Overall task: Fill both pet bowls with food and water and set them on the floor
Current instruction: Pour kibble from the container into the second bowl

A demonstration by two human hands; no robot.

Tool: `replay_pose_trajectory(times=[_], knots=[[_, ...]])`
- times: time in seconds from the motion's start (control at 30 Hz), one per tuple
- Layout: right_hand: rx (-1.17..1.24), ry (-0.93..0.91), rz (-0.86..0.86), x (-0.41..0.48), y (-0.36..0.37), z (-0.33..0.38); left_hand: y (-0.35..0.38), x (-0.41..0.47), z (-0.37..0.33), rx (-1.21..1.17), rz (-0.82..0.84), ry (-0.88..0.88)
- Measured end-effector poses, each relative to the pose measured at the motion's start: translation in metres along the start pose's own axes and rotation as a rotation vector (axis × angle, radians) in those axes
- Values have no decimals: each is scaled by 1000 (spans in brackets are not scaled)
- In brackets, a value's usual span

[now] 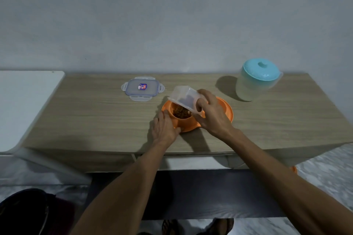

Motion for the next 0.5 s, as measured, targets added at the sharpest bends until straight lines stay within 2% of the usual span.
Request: replay_pose_trajectory(times=[0.2,0.5], knots=[[-155,-170,5,-3,-1,9,0,1,-1,-22,23,-18],[-294,-242,66,-10,9,1,3,5,0,-43,31,-32]])
Point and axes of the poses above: each hand's wrist, its own x-axis towards the middle knuckle, its own y-axis out of the palm, z = x × y, the point moved 2 cm from there along x, towards the middle knuckle, and after that the axes turned 7 degrees about z, right-handed, at the moved point
